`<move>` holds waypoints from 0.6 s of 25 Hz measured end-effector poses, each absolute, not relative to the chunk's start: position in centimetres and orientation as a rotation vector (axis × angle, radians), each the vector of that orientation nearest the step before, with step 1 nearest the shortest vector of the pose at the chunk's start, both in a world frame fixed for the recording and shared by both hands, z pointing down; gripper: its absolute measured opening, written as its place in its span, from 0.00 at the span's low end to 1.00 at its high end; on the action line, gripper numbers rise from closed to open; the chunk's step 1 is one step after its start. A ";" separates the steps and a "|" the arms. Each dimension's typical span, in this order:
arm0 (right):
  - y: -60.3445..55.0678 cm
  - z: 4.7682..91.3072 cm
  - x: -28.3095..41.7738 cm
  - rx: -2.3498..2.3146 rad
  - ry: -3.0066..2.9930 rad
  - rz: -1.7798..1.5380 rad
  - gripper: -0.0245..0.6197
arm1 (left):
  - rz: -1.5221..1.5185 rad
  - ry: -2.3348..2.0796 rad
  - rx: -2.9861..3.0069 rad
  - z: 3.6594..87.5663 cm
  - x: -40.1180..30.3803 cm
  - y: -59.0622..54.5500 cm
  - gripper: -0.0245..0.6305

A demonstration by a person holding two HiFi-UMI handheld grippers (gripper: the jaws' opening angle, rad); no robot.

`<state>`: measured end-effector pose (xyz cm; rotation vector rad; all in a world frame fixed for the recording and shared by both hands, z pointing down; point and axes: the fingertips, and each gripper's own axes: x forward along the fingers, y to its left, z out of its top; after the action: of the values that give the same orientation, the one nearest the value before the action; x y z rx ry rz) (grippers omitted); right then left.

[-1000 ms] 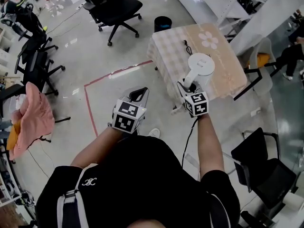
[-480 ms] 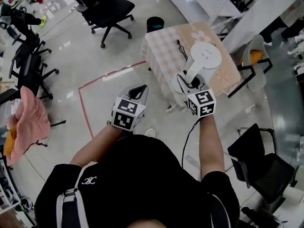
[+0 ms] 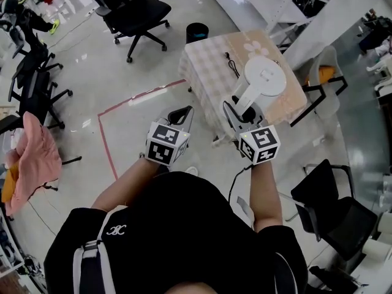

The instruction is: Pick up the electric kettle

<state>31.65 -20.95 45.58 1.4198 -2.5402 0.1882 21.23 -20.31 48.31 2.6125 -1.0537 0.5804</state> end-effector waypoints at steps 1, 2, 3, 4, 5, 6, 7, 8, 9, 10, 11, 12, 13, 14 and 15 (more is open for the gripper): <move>-20.6 45.9 31.4 1.423 -2.542 0.201 0.21 | 0.577 -1.052 2.614 48.3 21.3 -20.4 0.04; -20.3 46.2 31.2 1.424 -2.546 0.216 0.21 | 0.572 -1.051 2.614 48.2 21.3 -20.4 0.04; -20.0 46.5 30.9 1.424 -2.550 0.233 0.21 | 0.568 -1.050 2.613 48.2 21.3 -20.4 0.04; -19.7 46.8 30.7 1.423 -2.554 0.250 0.21 | 0.565 -1.047 2.614 48.2 21.3 -20.4 0.04; -19.5 47.1 30.5 1.421 -2.556 0.264 0.21 | 0.563 -1.044 2.615 48.2 21.3 -20.4 0.04; -19.4 47.3 30.3 1.420 -2.555 0.276 0.21 | 0.564 -1.041 2.617 48.2 21.4 -20.4 0.04; -19.3 47.6 30.2 1.418 -2.553 0.284 0.21 | 0.566 -1.038 2.620 48.2 21.4 -20.4 0.04; -19.3 47.7 30.1 1.417 -2.550 0.289 0.21 | 0.569 -1.035 2.622 48.3 21.5 -20.3 0.04; -19.2 47.8 30.1 1.417 -2.548 0.291 0.21 | 0.573 -1.033 2.624 48.4 21.5 -20.3 0.04; -19.2 47.8 30.1 1.418 -2.549 0.291 0.21 | 0.577 -1.031 2.626 48.5 21.6 -20.2 0.04; -19.2 47.7 30.2 1.420 -2.550 0.289 0.21 | 0.579 -1.028 2.627 48.5 21.7 -20.2 0.04; -19.2 47.6 30.3 1.423 -2.552 0.285 0.21 | 0.580 -1.026 2.627 48.5 21.8 -20.2 0.04; -19.2 47.5 30.4 1.427 -2.552 0.281 0.21 | 0.582 -1.024 2.628 48.5 21.9 -20.3 0.04; -19.2 47.5 30.6 1.431 -2.551 0.277 0.21 | 0.582 -1.023 2.630 48.5 22.0 -20.3 0.04; -19.2 47.5 30.8 1.435 -2.549 0.275 0.21 | 0.582 -1.021 2.632 48.5 22.2 -20.3 0.04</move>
<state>30.79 -19.21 47.46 1.4348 -2.5490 0.2754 22.20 -20.27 48.46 2.6317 -1.0207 0.5822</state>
